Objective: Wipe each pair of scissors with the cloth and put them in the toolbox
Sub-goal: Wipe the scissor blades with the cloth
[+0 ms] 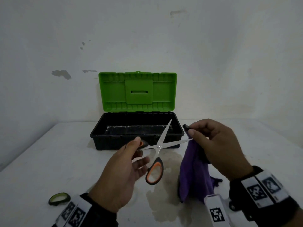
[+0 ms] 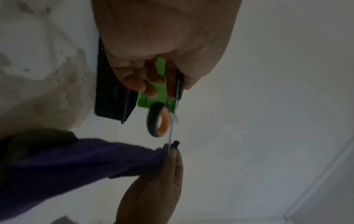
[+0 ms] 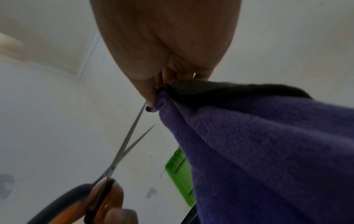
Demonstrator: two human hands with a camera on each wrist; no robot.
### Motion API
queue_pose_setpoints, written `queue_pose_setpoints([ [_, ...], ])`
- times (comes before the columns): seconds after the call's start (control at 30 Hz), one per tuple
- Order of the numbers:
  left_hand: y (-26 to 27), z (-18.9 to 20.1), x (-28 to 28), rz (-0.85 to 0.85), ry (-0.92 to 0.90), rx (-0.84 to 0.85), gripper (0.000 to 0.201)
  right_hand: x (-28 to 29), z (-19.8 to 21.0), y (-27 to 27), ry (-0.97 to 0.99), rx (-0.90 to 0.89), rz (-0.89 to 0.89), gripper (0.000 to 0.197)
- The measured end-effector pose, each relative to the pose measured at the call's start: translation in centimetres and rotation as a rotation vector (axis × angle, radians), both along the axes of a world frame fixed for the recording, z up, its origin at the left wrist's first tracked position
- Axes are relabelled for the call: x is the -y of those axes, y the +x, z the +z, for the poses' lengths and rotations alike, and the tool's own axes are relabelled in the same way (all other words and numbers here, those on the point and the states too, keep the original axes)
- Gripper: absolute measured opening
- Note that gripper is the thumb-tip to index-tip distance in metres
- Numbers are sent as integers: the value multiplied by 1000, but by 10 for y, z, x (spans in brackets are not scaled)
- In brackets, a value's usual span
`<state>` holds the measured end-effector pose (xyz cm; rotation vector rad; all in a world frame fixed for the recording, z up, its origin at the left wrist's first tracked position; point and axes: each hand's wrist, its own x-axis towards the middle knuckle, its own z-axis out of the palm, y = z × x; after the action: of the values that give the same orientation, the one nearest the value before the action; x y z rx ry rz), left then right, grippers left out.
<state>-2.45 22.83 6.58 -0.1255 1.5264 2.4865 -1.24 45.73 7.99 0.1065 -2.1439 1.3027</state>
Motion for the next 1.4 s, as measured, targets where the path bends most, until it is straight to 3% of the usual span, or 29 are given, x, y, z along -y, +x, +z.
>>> queue_pose_setpoints([
  [0.17, 7, 3, -5, -19, 194, 135, 32, 6, -2, 0, -58, 9, 109, 9],
  [0.37, 11, 9, -11, 27, 225, 124, 39, 10, -1, 6, -96, 62, 213, 7],
  [0.47, 10, 10, -13, 50, 191, 114, 41, 11, 4, 8, 43, 50, 250, 9],
  [0.6, 10, 11, -18, 87, 119, 14, 43, 23, 8, 13, 279, -77, 254, 13],
  [0.77, 11, 9, -21, 213, -20, -169, 38, 38, 3, 20, 305, -193, 211, 20],
  [0.87, 10, 8, -22, 255, -72, -230, 39, 44, -6, 21, 268, -199, 175, 17],
  [1.03, 9, 5, -22, 257, -124, -298, 41, 50, -13, 19, 151, -91, 264, 23],
  [1.2, 9, 2, -16, 183, -69, -304, 23, 50, -16, 18, 125, -37, 261, 29],
  [1.4, 5, -7, -20, 245, -216, -435, 17, 55, -22, 21, 25, -112, 101, 26],
])
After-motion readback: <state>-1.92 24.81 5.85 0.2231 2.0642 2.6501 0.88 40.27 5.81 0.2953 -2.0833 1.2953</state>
